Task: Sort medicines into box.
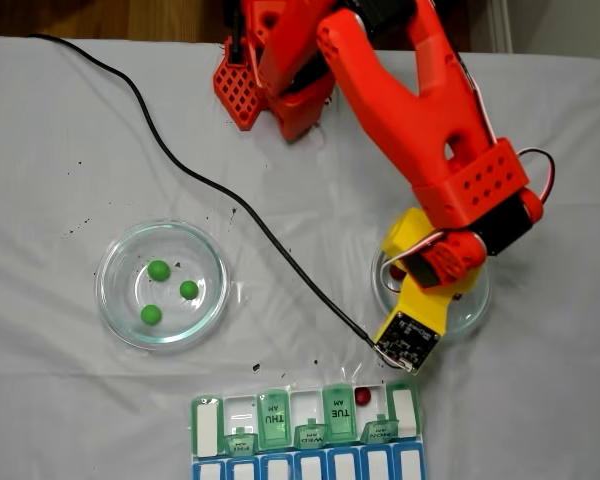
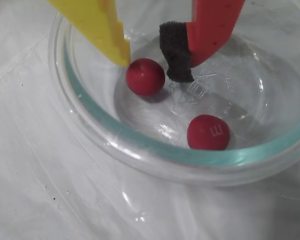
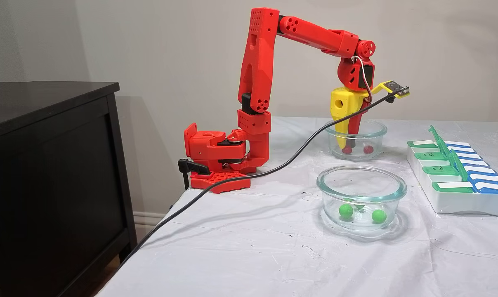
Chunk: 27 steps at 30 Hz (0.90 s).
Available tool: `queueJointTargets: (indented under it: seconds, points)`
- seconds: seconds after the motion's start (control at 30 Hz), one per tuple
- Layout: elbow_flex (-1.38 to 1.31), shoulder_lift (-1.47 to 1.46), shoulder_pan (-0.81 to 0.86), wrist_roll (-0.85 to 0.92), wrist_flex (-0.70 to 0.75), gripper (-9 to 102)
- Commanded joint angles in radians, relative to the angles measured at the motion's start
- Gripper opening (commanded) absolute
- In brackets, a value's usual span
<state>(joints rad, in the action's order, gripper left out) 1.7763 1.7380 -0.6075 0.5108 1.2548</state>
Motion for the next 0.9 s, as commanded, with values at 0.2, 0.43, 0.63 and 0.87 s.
queueJointTargets:
  seconds: [0.2, 0.43, 0.63, 0.87]
  points:
    - [0.003, 0.026, 0.0, 0.002, -0.028, 16]
    - [0.005, 0.028, 0.005, 0.011, -0.037, 17]
    - [0.012, 0.029, 0.005, 0.02, -0.043, 19]
    - [0.009, 0.031, 0.011, 0.038, -0.052, 20]
